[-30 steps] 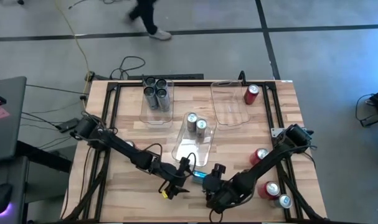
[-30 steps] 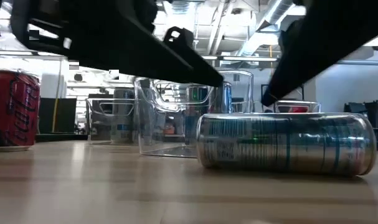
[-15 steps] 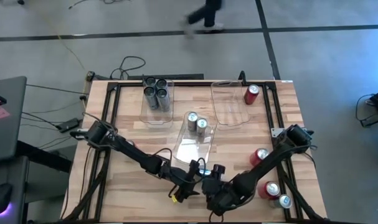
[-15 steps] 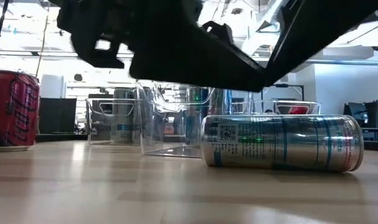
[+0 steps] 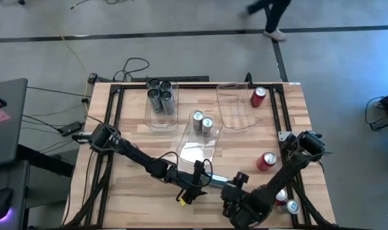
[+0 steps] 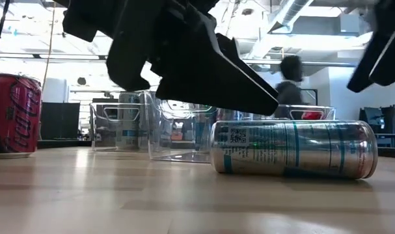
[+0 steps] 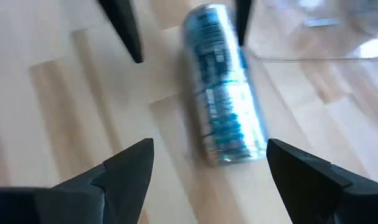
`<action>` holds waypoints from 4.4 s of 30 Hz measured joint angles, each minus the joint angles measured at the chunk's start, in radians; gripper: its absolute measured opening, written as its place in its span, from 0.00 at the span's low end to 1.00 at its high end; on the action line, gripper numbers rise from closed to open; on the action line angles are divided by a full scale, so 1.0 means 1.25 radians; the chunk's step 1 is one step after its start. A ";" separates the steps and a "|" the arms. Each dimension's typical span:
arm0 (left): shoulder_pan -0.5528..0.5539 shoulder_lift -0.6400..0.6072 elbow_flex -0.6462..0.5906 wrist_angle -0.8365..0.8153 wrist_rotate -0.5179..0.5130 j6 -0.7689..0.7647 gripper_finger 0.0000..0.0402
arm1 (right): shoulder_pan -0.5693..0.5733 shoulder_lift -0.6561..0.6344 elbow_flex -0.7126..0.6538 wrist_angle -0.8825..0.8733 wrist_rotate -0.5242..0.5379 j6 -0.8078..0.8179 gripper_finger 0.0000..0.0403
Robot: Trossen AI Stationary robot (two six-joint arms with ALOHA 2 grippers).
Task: Sort soda cans
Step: Put the blue soda can into the middle transparent bin
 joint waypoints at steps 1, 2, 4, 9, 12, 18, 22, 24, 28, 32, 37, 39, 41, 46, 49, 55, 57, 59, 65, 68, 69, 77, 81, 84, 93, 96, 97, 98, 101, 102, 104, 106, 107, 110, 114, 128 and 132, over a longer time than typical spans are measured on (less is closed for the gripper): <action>0.002 0.000 0.000 0.000 0.000 -0.008 0.83 | 0.011 0.000 -0.015 0.001 0.030 0.034 0.82; 0.004 -0.001 0.000 0.000 0.000 -0.016 0.83 | 0.020 0.000 -0.033 0.007 0.062 0.072 0.82; 0.005 -0.001 0.000 0.000 -0.001 -0.024 0.83 | 0.042 0.000 -0.080 0.032 0.126 0.143 0.82; 0.005 -0.001 -0.001 0.000 -0.001 -0.018 0.83 | 0.093 0.000 -0.227 0.187 0.284 0.248 0.82; 0.004 -0.001 -0.002 0.000 -0.001 -0.007 0.83 | 0.107 0.001 -0.292 0.288 0.335 0.217 0.82; 0.004 0.000 -0.002 -0.003 0.010 0.004 0.83 | 0.082 -0.002 -0.343 0.360 0.301 0.169 0.82; -0.002 0.011 -0.014 -0.028 0.039 -0.058 0.83 | 0.046 0.002 -0.347 0.401 0.242 0.088 0.82; -0.005 0.005 -0.007 -0.037 0.028 -0.054 0.83 | 0.029 0.001 -0.345 0.447 0.225 0.020 0.82; -0.005 0.005 -0.004 -0.076 0.015 -0.079 0.83 | 0.000 0.001 -0.344 0.499 0.204 -0.061 0.82; -0.007 0.004 -0.002 -0.096 0.012 -0.111 0.83 | -0.014 0.001 -0.344 0.515 0.201 -0.071 0.82; -0.008 0.004 -0.002 -0.092 0.010 -0.106 0.83 | -0.025 0.001 -0.344 0.518 0.197 -0.064 0.82; -0.008 0.004 -0.002 -0.092 0.011 -0.105 0.83 | -0.034 0.001 -0.344 0.518 0.185 -0.061 0.81; -0.008 0.004 -0.002 -0.092 0.012 -0.104 0.83 | -0.043 0.001 -0.344 0.517 0.175 -0.061 0.78; -0.008 0.004 -0.002 -0.092 0.013 -0.103 0.83 | -0.066 0.001 -0.344 0.511 0.151 -0.060 0.67; -0.008 0.004 -0.002 -0.092 0.013 -0.102 0.83 | -0.074 -0.002 -0.343 0.512 0.125 -0.062 0.60; -0.012 0.001 -0.002 -0.093 0.012 -0.102 0.83 | -0.070 -0.002 -0.297 0.410 0.065 -0.073 0.56; -0.017 -0.007 -0.003 -0.096 0.009 -0.094 0.83 | -0.064 -0.004 -0.253 0.298 0.016 -0.073 0.56; -0.024 -0.020 -0.004 -0.099 0.000 -0.078 0.83 | -0.060 -0.010 -0.204 0.195 -0.027 -0.081 0.56; -0.056 -0.074 -0.005 -0.092 -0.054 -0.057 0.83 | -0.076 -0.011 -0.038 -0.019 -0.177 -0.194 0.57; -0.070 -0.093 -0.005 -0.072 -0.132 -0.059 0.83 | -0.091 -0.011 0.031 -0.065 -0.245 -0.249 0.56; -0.072 -0.095 -0.005 -0.053 -0.159 -0.062 0.83 | -0.095 -0.010 0.051 -0.069 -0.265 -0.270 0.56; -0.050 -0.072 -0.004 -0.014 -0.034 -0.077 0.83 | -0.154 -0.011 0.150 -0.077 -0.339 -0.375 0.57; -0.038 -0.058 -0.003 0.004 -0.007 -0.087 0.83 | -0.178 -0.010 0.152 -0.075 -0.338 -0.405 0.57; -0.030 -0.045 -0.003 0.016 -0.007 -0.094 0.83 | -0.189 -0.009 0.151 -0.069 -0.344 -0.421 0.57; 0.005 -0.037 -0.002 0.013 -0.008 -0.158 0.74 | -0.191 -0.009 0.152 -0.053 -0.336 -0.426 0.58; 0.004 -0.037 -0.002 0.015 -0.007 -0.159 0.64 | -0.187 -0.009 0.152 -0.051 -0.335 -0.426 0.58; 0.004 -0.037 -0.002 0.016 -0.008 -0.163 0.61 | -0.187 -0.009 0.152 -0.051 -0.335 -0.424 0.58; 0.004 -0.037 -0.002 0.017 -0.011 -0.169 0.58 | -0.187 -0.009 0.152 -0.049 -0.333 -0.418 0.58; 0.005 -0.037 -0.002 0.014 -0.016 -0.172 0.54 | -0.188 -0.009 0.153 -0.055 -0.333 -0.418 0.59; 0.005 -0.037 -0.002 0.013 -0.016 -0.172 0.54 | -0.188 -0.009 0.153 -0.054 -0.333 -0.417 0.59; 0.005 -0.037 -0.002 0.015 -0.016 -0.171 0.54 | -0.188 -0.009 0.153 -0.047 -0.334 -0.416 0.62; 0.005 -0.037 -0.002 0.015 -0.013 -0.165 0.55 | -0.187 -0.010 0.153 -0.045 -0.346 -0.419 0.66; 0.005 -0.037 -0.002 0.015 -0.008 -0.158 0.55 | -0.187 -0.012 0.153 -0.043 -0.357 -0.423 0.68; 0.004 -0.038 -0.001 0.024 -0.006 -0.144 0.55 | -0.186 -0.037 0.153 -0.040 -0.376 -0.402 0.73; 0.005 -0.038 -0.002 0.025 -0.008 -0.150 0.55 | -0.172 -0.084 0.153 -0.048 -0.360 -0.375 0.78; 0.002 -0.037 -0.002 0.039 -0.007 -0.161 0.55 | 0.002 -0.153 -0.090 0.305 0.114 -0.326 0.83; 0.003 -0.037 -0.003 0.046 -0.001 -0.161 0.55 | -0.003 -0.152 -0.146 0.324 0.120 -0.257 0.83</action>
